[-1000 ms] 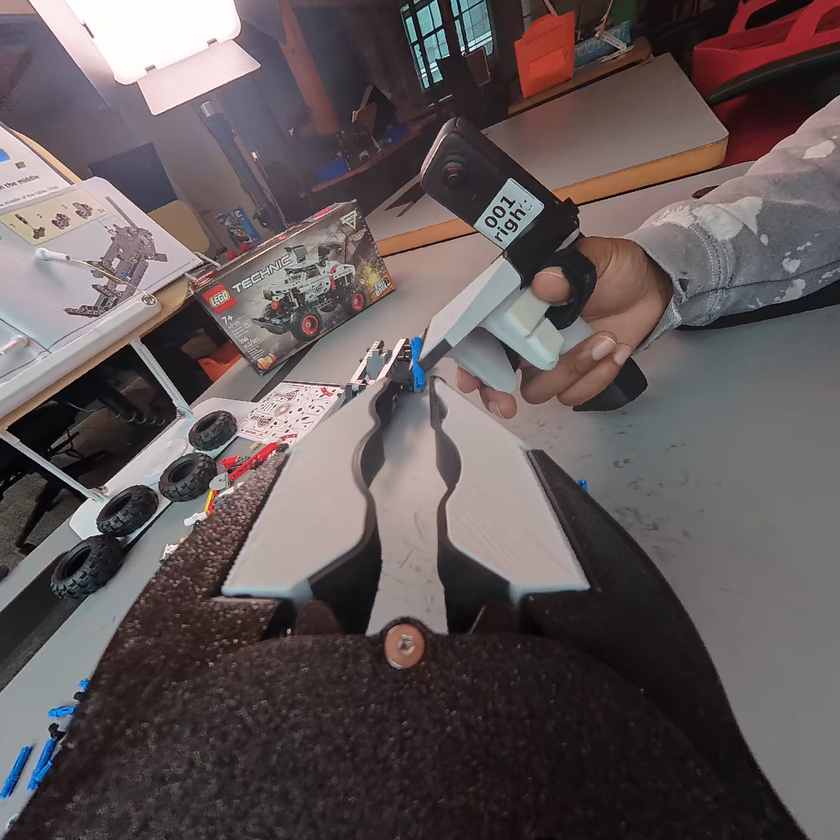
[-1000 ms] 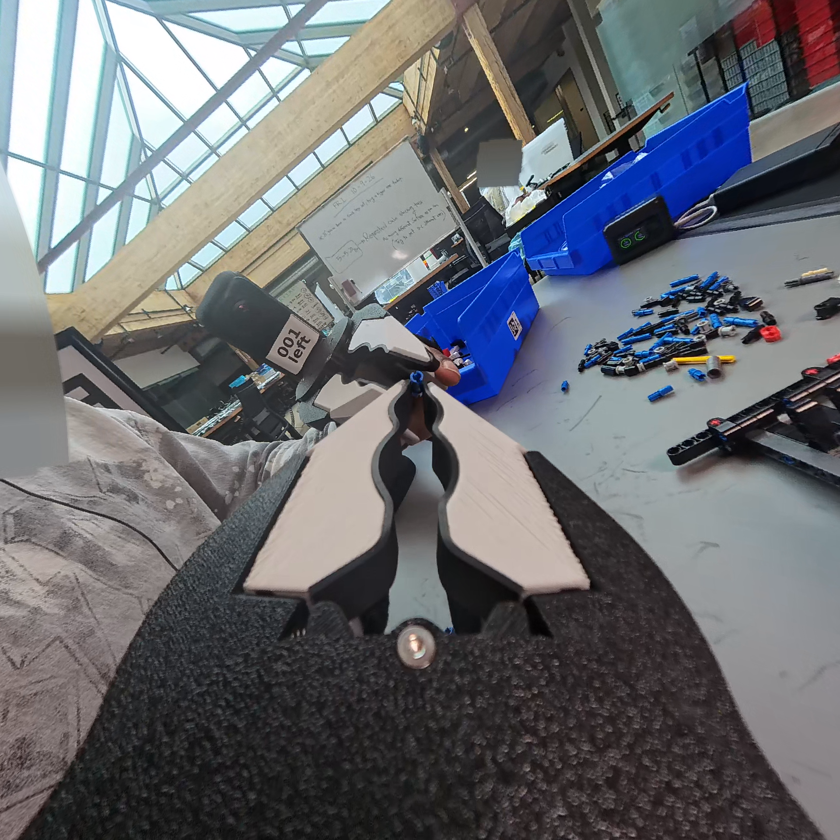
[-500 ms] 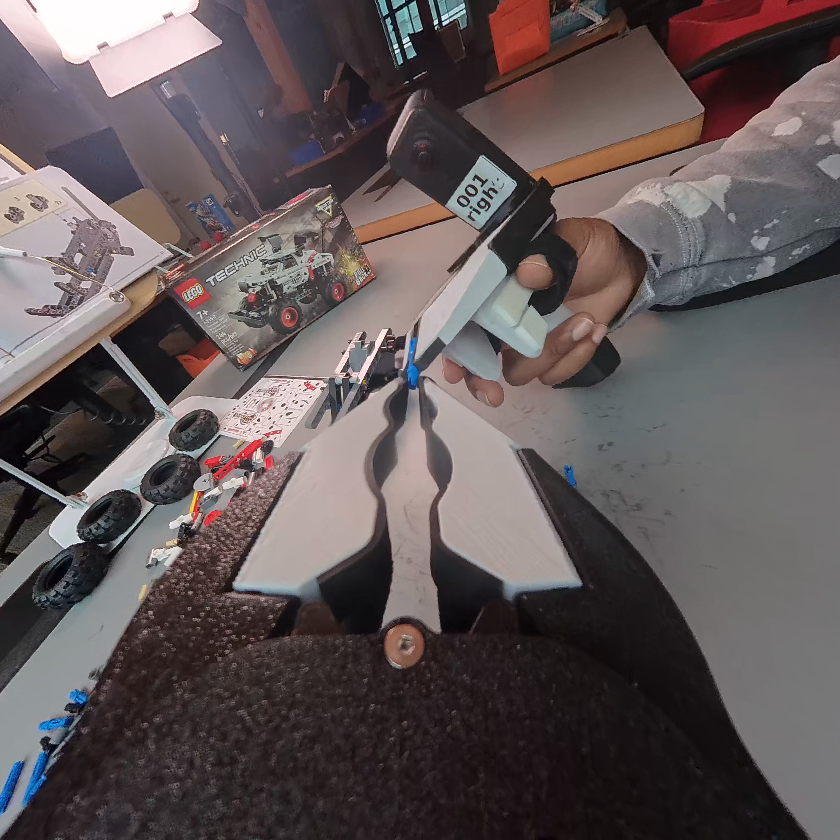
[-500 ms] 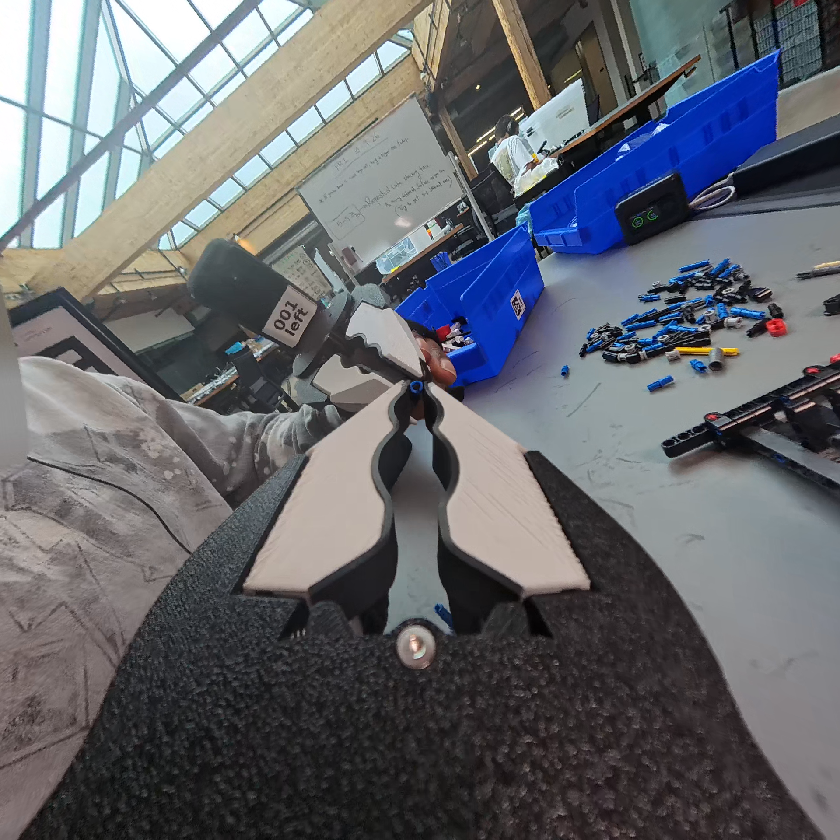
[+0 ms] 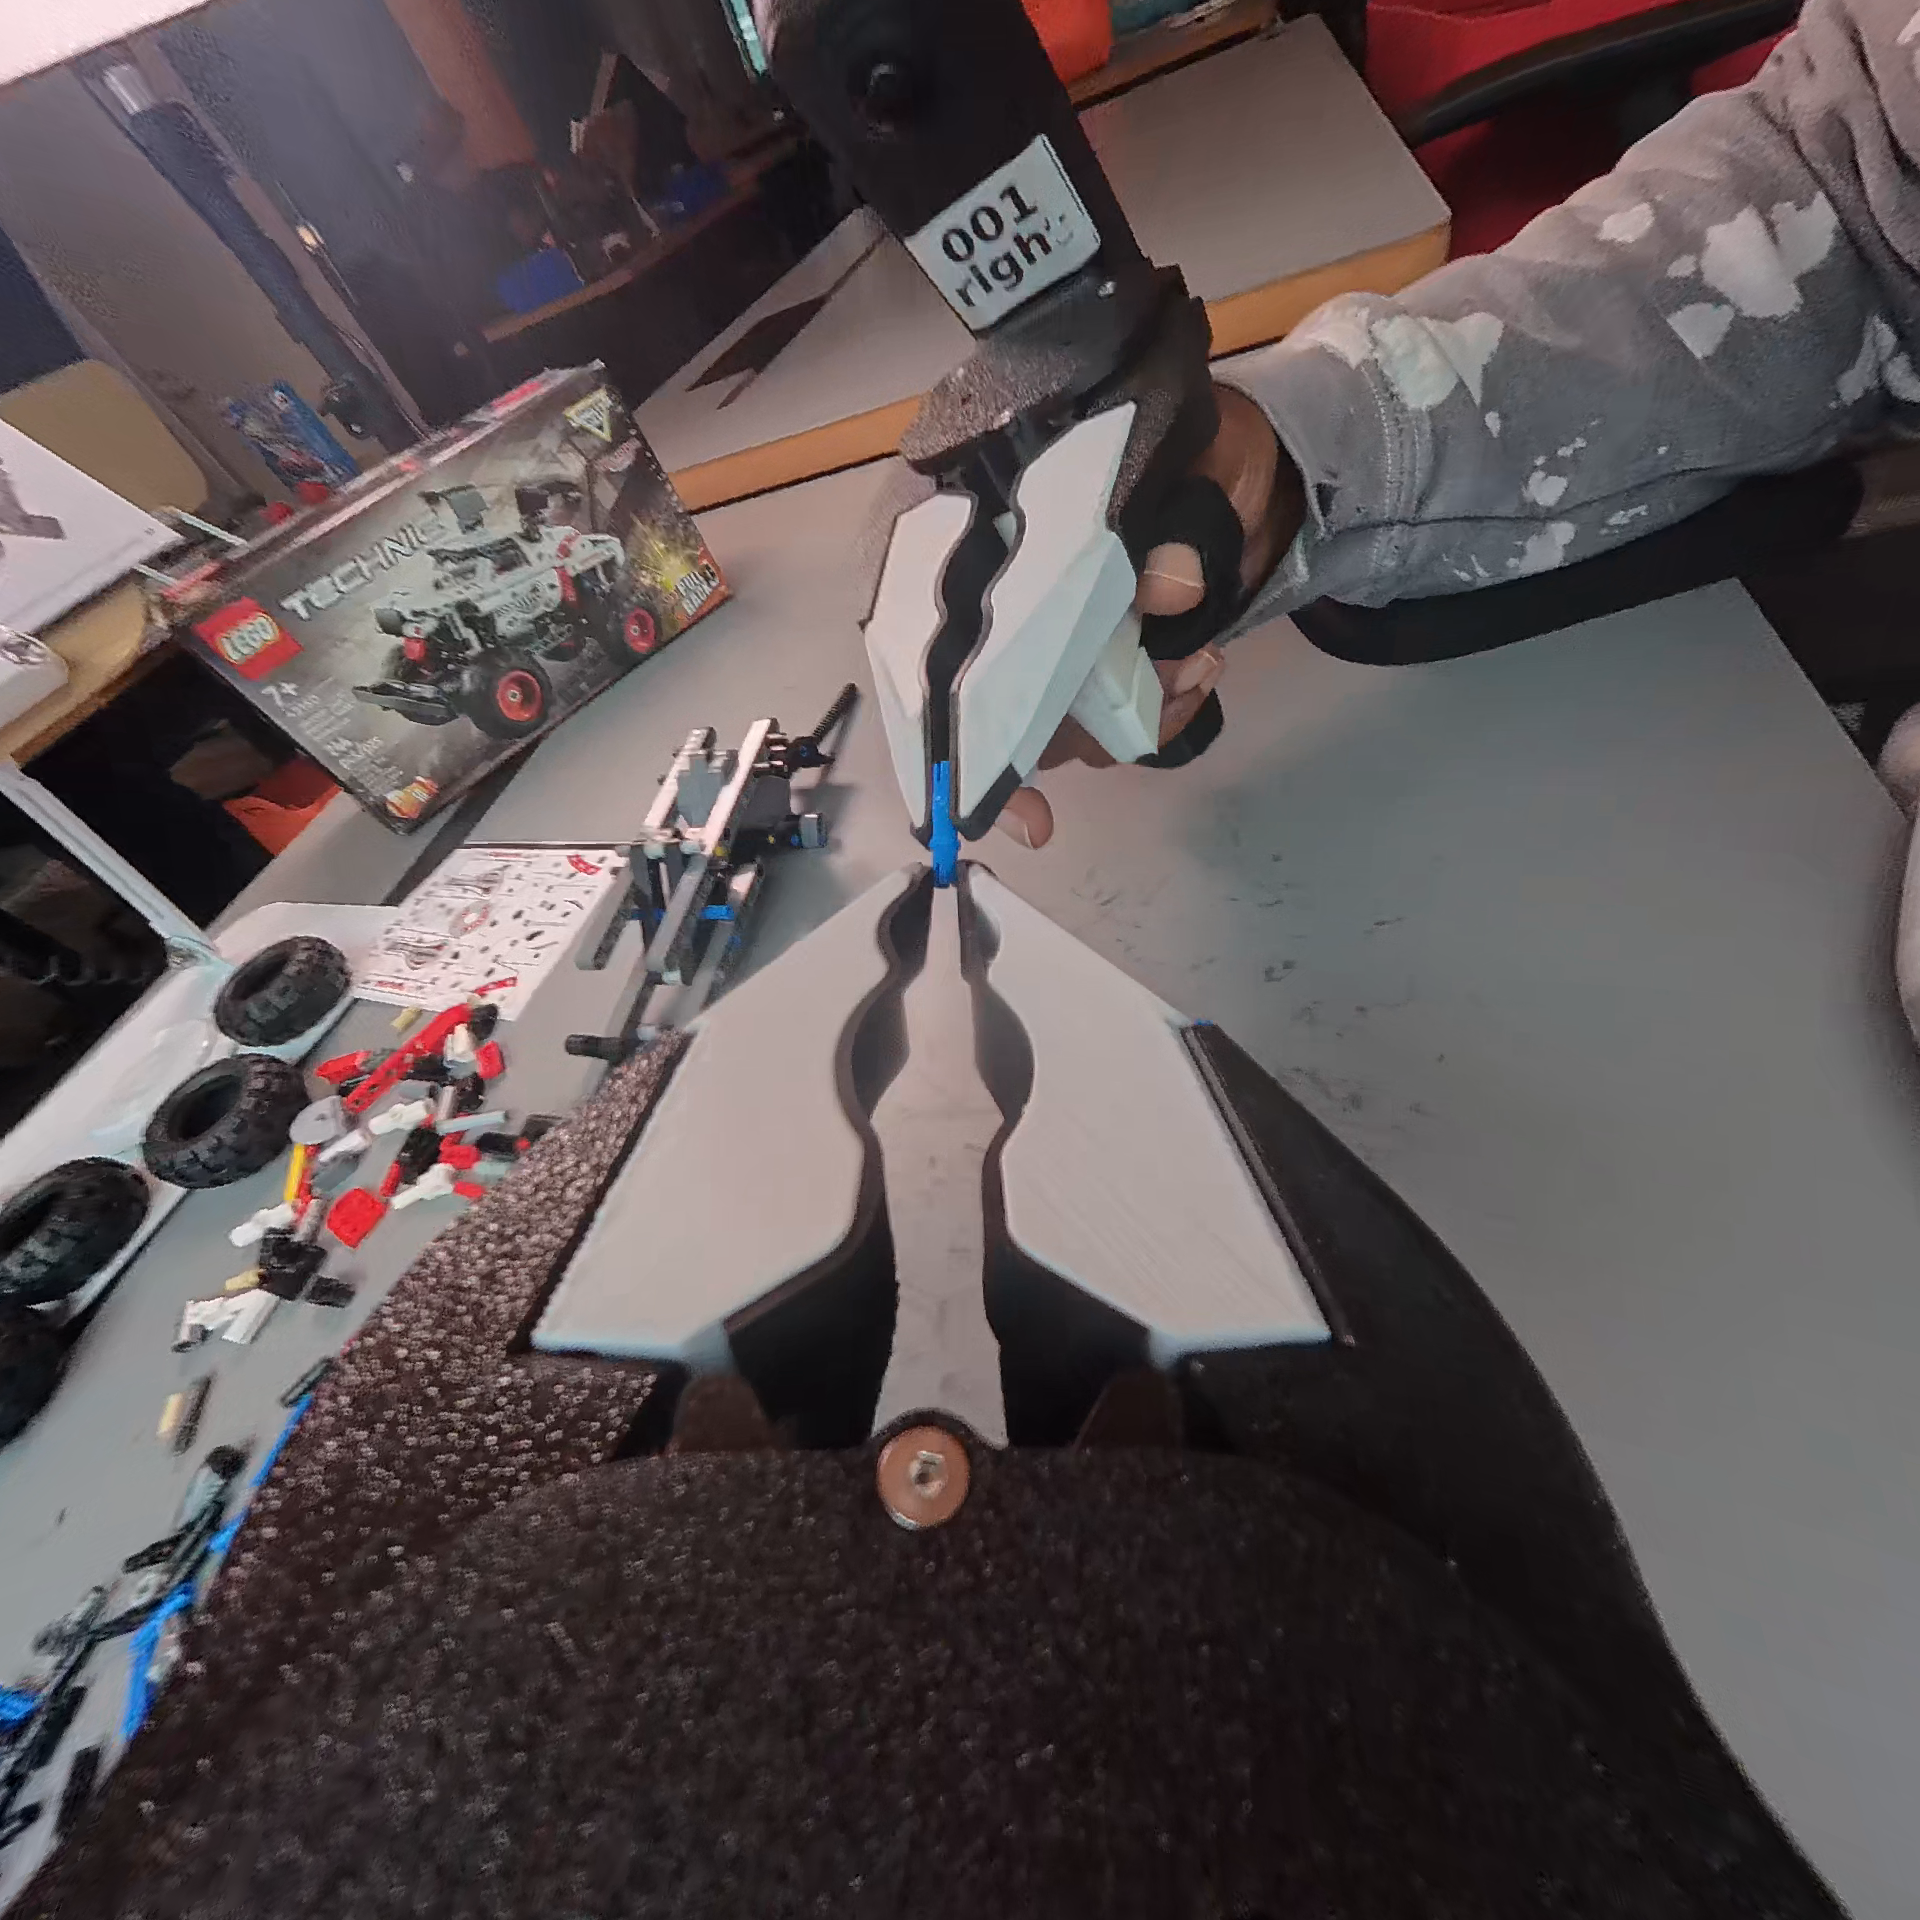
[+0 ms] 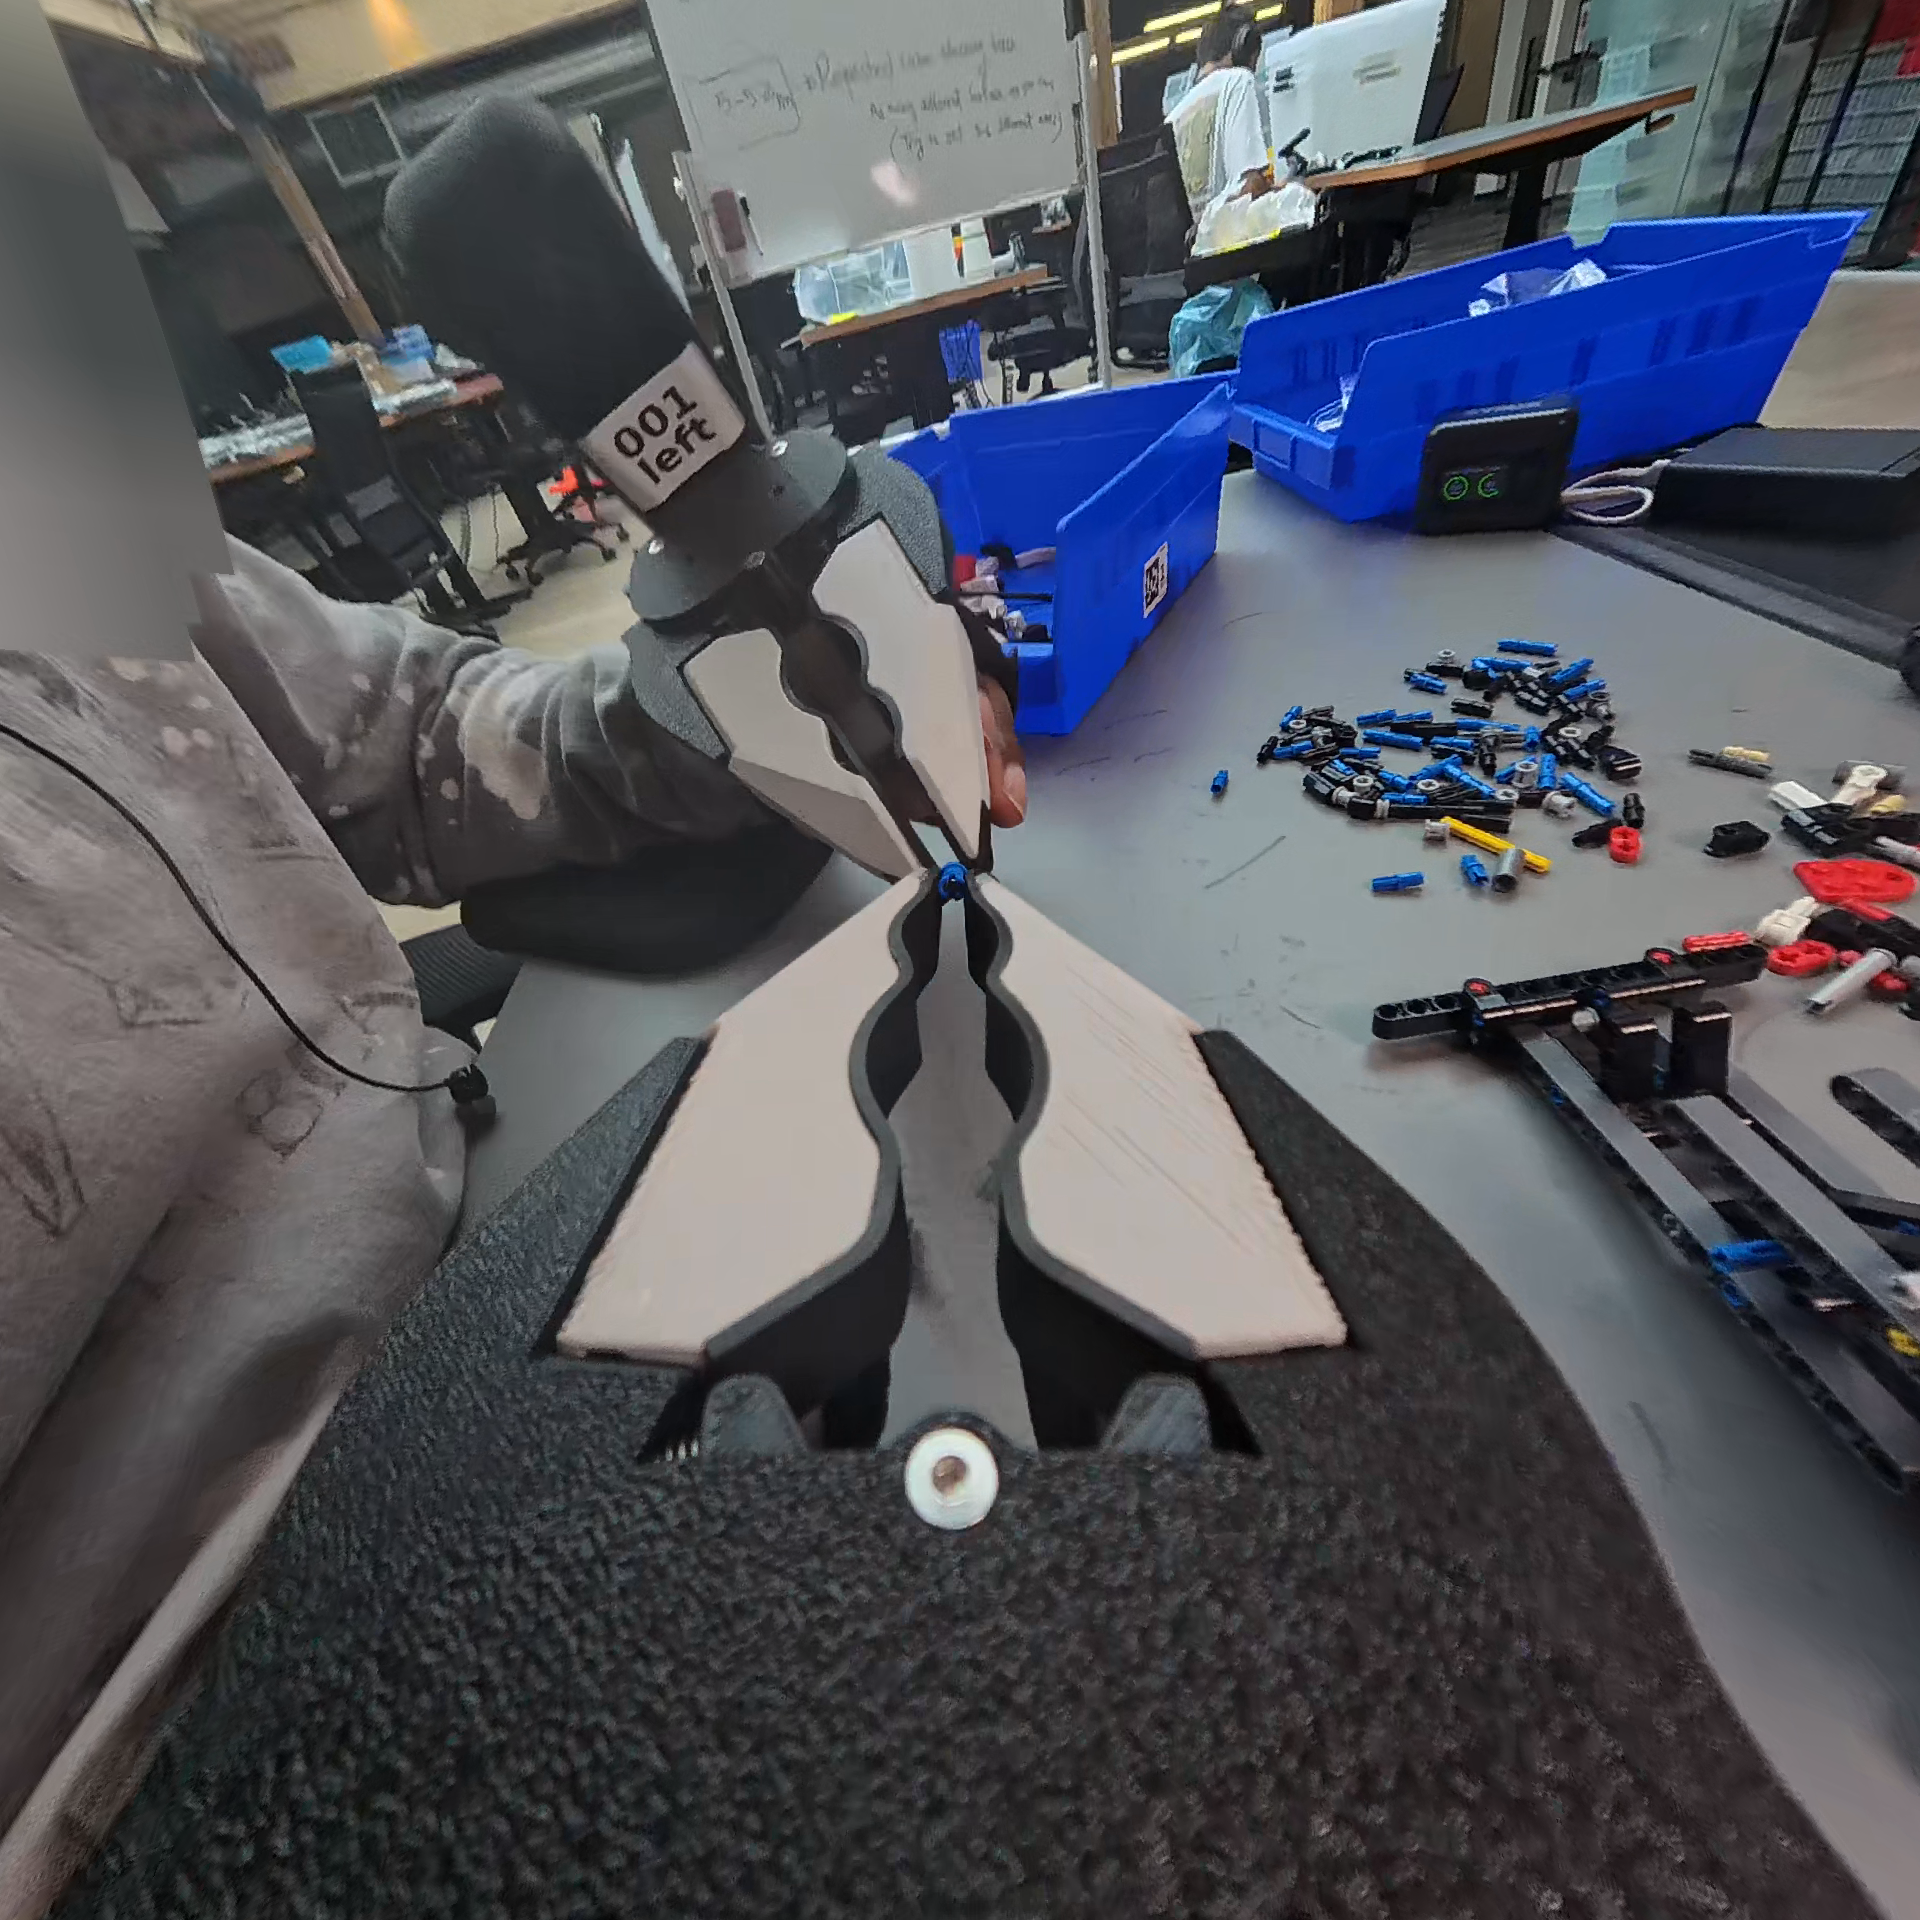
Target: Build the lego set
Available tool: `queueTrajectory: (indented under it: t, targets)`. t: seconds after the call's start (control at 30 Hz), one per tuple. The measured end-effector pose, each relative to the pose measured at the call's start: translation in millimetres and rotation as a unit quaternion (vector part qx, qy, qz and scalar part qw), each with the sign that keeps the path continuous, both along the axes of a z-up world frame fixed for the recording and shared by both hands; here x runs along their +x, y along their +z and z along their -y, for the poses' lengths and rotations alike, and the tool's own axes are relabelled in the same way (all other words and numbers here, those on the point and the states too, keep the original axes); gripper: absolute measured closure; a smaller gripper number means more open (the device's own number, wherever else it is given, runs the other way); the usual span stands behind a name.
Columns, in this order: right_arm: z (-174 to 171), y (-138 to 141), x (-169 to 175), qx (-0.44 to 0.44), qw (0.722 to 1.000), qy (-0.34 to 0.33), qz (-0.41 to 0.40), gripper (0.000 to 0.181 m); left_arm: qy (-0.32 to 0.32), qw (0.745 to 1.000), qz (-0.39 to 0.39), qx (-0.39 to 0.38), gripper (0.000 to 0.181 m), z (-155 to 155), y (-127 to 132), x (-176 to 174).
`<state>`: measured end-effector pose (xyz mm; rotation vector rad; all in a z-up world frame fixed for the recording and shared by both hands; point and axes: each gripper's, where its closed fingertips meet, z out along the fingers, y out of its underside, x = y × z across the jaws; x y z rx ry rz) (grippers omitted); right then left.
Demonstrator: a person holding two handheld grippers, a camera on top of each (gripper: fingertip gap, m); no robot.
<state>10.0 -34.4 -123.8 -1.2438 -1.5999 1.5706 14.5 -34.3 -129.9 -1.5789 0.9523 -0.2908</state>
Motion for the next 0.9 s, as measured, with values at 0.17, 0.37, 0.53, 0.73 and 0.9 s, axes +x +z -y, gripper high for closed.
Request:
queueTrajectory:
  t: [0.17, 0.37, 0.53, 0.73, 0.9]
  targets:
    - [3.5, -47.6, 6.9, 0.139, 0.983, 0.033, 0.114, 0.177, -0.039, 0.984, -0.035, -0.169, 0.168, 13.0, -53.5, -0.6]
    - [1.8, -76.6, 8.7, 0.206, 0.950, 0.077, 0.221, 0.177, -0.021, 0.963, -0.087, -0.256, 0.159, 12.3, -100.8, -5.7]
    - [0.0, -85.9, 10.0, 0.266, 0.922, 0.116, 0.254, 0.177, -0.016, 0.961, -0.100, -0.258, 0.162, 8.6, -106.1, -2.8]
    - [1.2, -93.1, 11.3, 0.299, 0.902, 0.137, 0.280, 0.177, -0.026, 0.960, -0.104, -0.259, 0.173, 9.2, -107.0, 3.7]
    - [-0.4, -93.0, 11.4, 0.303, 0.897, 0.135, 0.292, 0.177, -0.028, 0.960, -0.108, -0.257, 0.174, 7.8, -107.0, 7.7]
